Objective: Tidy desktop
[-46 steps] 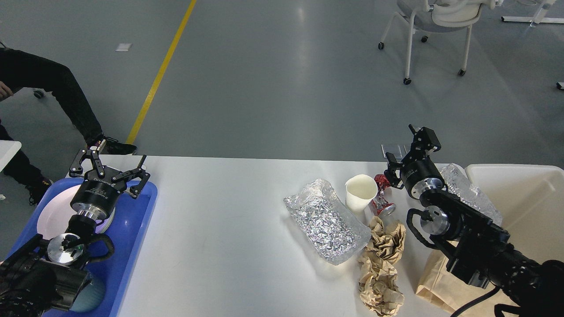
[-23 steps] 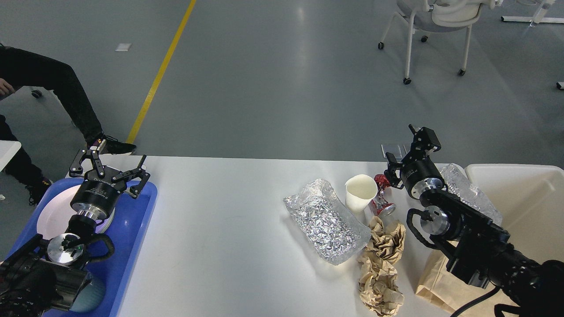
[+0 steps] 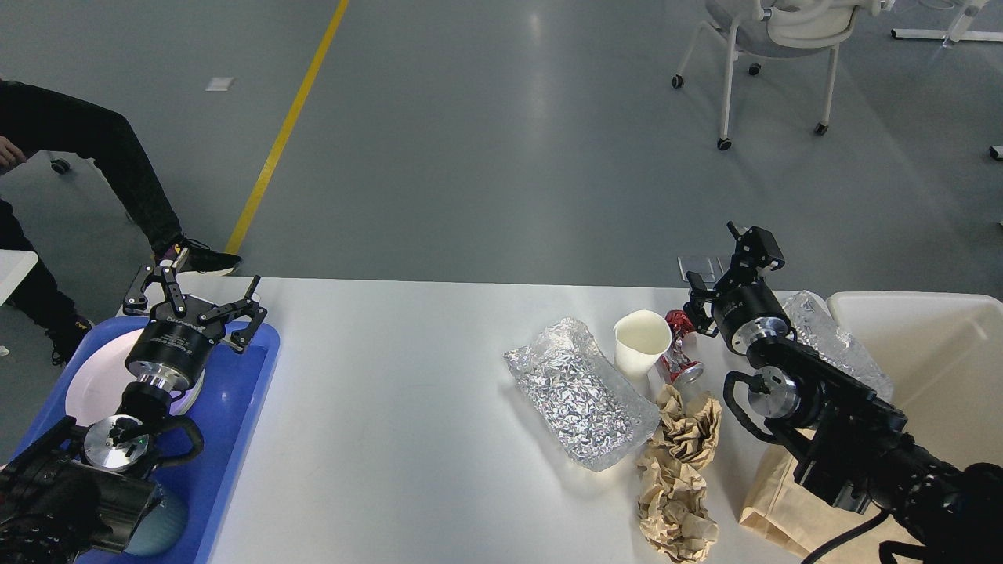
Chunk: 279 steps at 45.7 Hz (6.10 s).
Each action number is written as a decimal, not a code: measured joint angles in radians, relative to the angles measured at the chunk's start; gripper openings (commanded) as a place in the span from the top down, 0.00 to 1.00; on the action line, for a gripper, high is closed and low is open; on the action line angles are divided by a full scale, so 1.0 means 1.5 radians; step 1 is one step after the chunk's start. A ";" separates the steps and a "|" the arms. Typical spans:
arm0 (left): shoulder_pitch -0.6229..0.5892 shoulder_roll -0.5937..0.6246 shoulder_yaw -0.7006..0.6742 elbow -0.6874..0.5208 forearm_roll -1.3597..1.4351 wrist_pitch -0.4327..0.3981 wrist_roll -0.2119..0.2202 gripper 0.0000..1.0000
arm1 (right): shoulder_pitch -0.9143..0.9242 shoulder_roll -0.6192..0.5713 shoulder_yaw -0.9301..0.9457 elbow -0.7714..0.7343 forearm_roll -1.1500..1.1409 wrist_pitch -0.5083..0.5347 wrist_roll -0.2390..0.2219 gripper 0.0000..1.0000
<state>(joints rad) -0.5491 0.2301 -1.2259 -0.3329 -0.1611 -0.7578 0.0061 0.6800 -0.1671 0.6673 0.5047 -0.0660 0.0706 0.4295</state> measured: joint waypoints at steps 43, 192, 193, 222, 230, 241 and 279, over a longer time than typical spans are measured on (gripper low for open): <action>0.000 0.000 0.000 0.000 0.000 0.000 0.000 0.04 | 0.004 -0.036 0.009 -0.001 0.008 -0.002 -0.007 0.00; 0.000 -0.001 0.000 0.000 0.000 0.000 0.000 0.04 | 0.623 -0.058 -0.954 0.103 -0.026 0.504 -0.511 0.00; 0.000 -0.001 0.000 0.000 0.000 0.000 0.000 0.04 | 0.612 -0.056 -0.954 0.102 -0.025 0.492 -0.511 0.00; 0.000 -0.001 0.000 0.000 0.000 0.000 0.000 0.04 | 0.371 0.075 -0.915 -0.079 -0.025 0.336 -0.503 0.29; 0.000 -0.001 0.000 0.000 0.000 0.000 0.000 0.04 | 0.337 0.090 -0.918 -0.101 -0.026 0.266 -0.503 0.85; 0.000 -0.001 0.000 0.000 0.000 0.000 0.000 0.04 | 0.336 0.095 -0.922 -0.095 -0.027 0.263 -0.504 1.00; 0.000 -0.001 0.000 0.000 0.000 0.000 0.000 0.04 | 0.600 -0.118 -0.915 0.149 -0.030 0.267 -0.503 1.00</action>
<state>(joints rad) -0.5492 0.2287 -1.2256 -0.3329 -0.1615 -0.7577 0.0061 1.5805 -0.3444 -0.7049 0.7283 -0.1105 0.4705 -0.3252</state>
